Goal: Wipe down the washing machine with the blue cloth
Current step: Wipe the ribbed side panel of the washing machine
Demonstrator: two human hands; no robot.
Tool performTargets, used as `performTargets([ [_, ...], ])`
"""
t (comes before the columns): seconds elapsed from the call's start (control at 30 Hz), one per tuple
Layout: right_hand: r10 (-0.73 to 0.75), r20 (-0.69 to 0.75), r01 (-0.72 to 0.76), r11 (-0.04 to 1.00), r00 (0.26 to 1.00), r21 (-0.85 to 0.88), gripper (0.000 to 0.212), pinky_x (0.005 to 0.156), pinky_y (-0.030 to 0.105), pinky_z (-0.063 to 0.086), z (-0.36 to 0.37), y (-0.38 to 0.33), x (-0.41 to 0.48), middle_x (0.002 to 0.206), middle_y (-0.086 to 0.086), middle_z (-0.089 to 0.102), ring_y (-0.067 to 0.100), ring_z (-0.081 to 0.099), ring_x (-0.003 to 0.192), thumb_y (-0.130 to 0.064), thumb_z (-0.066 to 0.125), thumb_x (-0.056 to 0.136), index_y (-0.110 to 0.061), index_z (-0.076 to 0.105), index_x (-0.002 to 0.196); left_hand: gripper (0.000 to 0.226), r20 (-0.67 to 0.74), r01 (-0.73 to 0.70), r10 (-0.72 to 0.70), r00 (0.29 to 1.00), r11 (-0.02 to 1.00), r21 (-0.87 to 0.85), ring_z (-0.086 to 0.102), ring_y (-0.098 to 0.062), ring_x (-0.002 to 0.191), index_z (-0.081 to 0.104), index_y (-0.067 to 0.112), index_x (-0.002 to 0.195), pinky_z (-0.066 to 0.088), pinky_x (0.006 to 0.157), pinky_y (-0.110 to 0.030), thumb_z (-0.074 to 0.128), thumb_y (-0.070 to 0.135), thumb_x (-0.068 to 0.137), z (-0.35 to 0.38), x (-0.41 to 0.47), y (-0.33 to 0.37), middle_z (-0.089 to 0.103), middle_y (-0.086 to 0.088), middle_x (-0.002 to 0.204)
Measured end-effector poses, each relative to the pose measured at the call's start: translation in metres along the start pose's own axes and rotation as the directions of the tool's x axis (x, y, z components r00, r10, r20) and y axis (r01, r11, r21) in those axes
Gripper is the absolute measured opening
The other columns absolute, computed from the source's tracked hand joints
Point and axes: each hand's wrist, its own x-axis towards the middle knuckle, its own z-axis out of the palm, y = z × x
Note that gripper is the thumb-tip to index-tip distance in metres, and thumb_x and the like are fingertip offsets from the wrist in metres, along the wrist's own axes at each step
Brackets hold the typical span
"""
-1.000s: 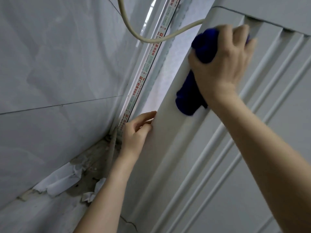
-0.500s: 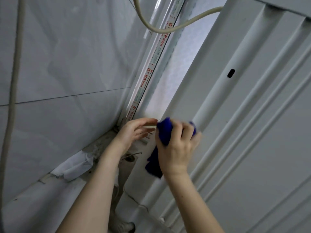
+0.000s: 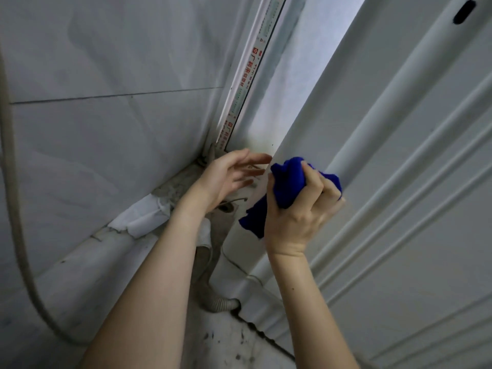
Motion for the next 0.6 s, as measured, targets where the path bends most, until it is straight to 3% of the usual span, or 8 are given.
performTargets([
  [0.1,0.049,0.058,-0.049,0.999,0.997,-0.005,0.054,0.088,0.035,0.041,-0.003,-0.002,-0.042,0.114,0.006,0.045,0.022,0.048,0.1,-0.027,0.086,0.078,-0.012,0.052,0.117,0.044,-0.014,0.041,-0.041,0.999,0.999,-0.021,0.067,-0.017,0.106,0.074,0.018,0.106,0.048,0.103,-0.037,0.032,0.031,0.105,-0.006,-0.002,-0.005,0.075,-0.001,0.11],
  [0.17,0.072,0.169,-0.069,0.997,0.983,-0.021,0.062,0.09,0.038,0.042,-0.011,-0.003,-0.078,0.117,0.007,0.045,0.023,0.049,0.103,-0.019,0.09,0.071,-0.012,0.051,0.119,0.042,-0.014,0.064,-0.064,0.998,0.998,-0.002,0.065,-0.021,0.108,0.073,0.017,0.107,0.042,0.109,-0.041,0.033,0.03,0.105,-0.005,-0.004,-0.006,0.074,-0.003,0.111],
  [0.3,0.079,0.496,-0.059,0.997,0.864,-0.057,0.086,0.088,0.041,0.047,-0.046,-0.009,-0.157,0.121,0.009,0.044,0.028,0.047,0.1,-0.003,0.094,0.05,-0.014,0.049,0.123,0.038,-0.045,0.047,-0.046,0.998,0.998,0.039,0.068,-0.017,0.1,0.073,0.017,0.107,0.049,0.098,-0.035,0.037,0.026,0.103,0.003,-0.01,0.005,0.074,-0.002,0.11],
  [0.37,0.035,0.545,-0.015,0.999,0.837,-0.042,0.089,0.077,0.044,0.055,-0.056,-0.009,-0.167,0.117,0.009,0.046,0.026,0.045,0.095,-0.002,0.096,0.046,-0.015,0.05,0.12,0.03,-0.047,0.019,-0.015,0.999,0.996,0.088,0.069,-0.017,0.102,0.073,0.02,0.106,0.048,0.099,-0.034,0.044,0.024,0.1,0.009,-0.012,0.013,0.075,-0.002,0.111],
  [0.47,0.042,0.444,-0.044,0.999,0.895,-0.005,0.075,0.076,0.042,0.05,-0.045,-0.005,-0.119,0.114,0.01,0.048,0.03,0.047,0.088,-0.008,0.094,0.057,-0.016,0.052,0.118,0.028,-0.028,-0.043,0.048,0.998,0.984,0.171,0.066,-0.019,0.115,0.075,0.027,0.106,0.043,0.108,-0.039,0.057,0.029,0.084,0.019,-0.01,0.024,0.073,-0.001,0.117],
  [0.6,-0.04,0.149,0.028,0.996,0.988,0.084,0.045,0.093,0.032,0.034,-0.022,0.012,0.024,0.109,0.015,0.059,0.041,0.06,0.087,-0.023,0.083,0.078,-0.013,0.059,0.115,0.034,-0.006,-0.202,0.205,0.979,0.966,0.159,0.066,-0.002,0.107,0.067,0.029,0.118,0.047,0.1,-0.026,0.06,0.019,0.086,0.036,0.003,0.033,0.074,0.018,0.108],
])
